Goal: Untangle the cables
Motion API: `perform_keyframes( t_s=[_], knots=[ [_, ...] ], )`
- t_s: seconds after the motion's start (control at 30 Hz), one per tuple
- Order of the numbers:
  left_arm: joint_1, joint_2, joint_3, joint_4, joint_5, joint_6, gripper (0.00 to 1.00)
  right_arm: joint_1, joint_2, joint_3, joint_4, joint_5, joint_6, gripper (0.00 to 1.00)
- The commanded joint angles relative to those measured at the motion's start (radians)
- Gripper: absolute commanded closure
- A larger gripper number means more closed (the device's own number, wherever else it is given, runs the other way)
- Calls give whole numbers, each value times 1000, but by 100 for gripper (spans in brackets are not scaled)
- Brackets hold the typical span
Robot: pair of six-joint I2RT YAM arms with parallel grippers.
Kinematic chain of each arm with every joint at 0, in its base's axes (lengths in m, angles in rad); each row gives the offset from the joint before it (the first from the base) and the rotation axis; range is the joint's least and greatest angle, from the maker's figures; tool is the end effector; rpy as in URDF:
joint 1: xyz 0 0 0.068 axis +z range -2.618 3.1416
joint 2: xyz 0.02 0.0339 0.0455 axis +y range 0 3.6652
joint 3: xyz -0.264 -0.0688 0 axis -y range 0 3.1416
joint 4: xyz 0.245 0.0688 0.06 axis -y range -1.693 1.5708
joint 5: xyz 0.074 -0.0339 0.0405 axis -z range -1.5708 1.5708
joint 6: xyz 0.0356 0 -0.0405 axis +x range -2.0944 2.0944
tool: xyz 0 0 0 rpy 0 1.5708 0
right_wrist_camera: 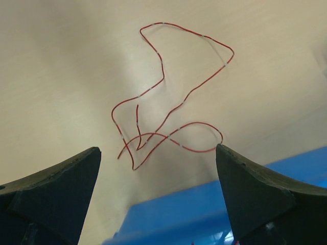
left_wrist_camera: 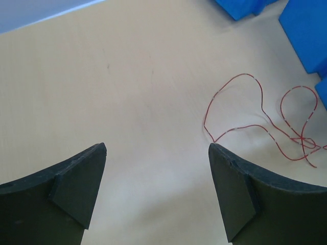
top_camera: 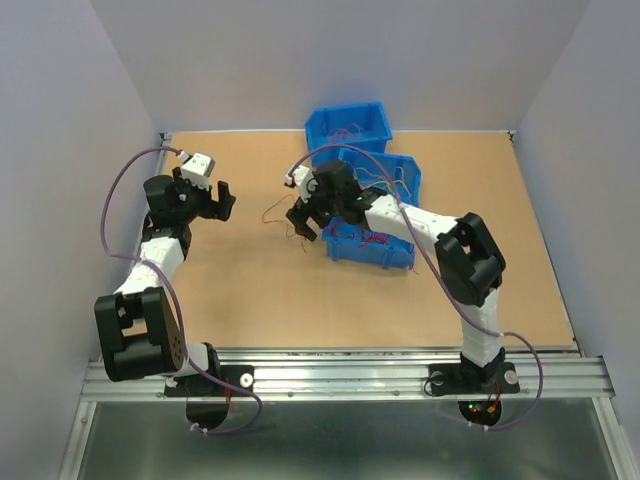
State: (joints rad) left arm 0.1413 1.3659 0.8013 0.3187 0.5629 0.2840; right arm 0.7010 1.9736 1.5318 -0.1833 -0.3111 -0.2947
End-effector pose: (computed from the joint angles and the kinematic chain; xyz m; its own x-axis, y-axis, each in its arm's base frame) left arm 0.3060 0.0243 0.2662 -0.1211 0.2221 -0.9675 0.4451 0.8833 0.1471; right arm 0.3431 0.3038 0.2427 -0.1945 -0.5260 -0.8280 -0.8990 0.4333 -0.0641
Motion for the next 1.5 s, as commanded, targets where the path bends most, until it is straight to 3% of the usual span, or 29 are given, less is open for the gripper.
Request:
perform_keyframes(
  t_s=[0.0, 0.13, 0.3, 0.37, 0.4, 0.47, 0.57, 0.6, 0.63, 0.8, 0.97, 1.2, 1.47],
  knots=[
    [15, -54, 16, 82, 37, -72, 8, 74, 88, 152, -79, 196, -49, 2],
    [26, -70, 12, 83, 49, -77, 8, 115, 189, 252, -119, 351, -50, 2],
    [26, -77, 6, 83, 55, -75, 8, 138, 307, 395, -197, 432, -72, 7],
    [27, -77, 7, 83, 55, -74, 8, 140, 355, 428, -215, 475, -66, 20],
    [29, -77, 6, 82, 55, -72, 8, 140, 369, 457, -232, 493, -63, 34],
    [29, -77, 7, 82, 57, -74, 8, 138, 395, 476, -245, 501, -60, 41],
    [29, -70, 12, 79, 61, -71, 8, 140, 418, 513, -272, 510, -57, 64],
    [29, -68, 12, 76, 60, -71, 8, 138, 426, 521, -289, 514, -52, 76],
    [29, -64, 13, 74, 61, -68, 8, 140, 432, 530, -295, 506, -50, 99],
    [29, -57, 18, 69, 69, -66, 8, 140, 355, 493, -286, 342, -63, 99],
    [29, -62, 18, 66, 63, -63, 8, 138, 164, 372, -168, 150, -46, 100],
    [55, -88, 12, 83, 38, -120, 8, 117, -82, 142, 153, 126, 41, 99],
    [107, -120, -14, 131, 63, -160, 8, 46, -245, 25, 255, 129, 77, 99]
  ],
)
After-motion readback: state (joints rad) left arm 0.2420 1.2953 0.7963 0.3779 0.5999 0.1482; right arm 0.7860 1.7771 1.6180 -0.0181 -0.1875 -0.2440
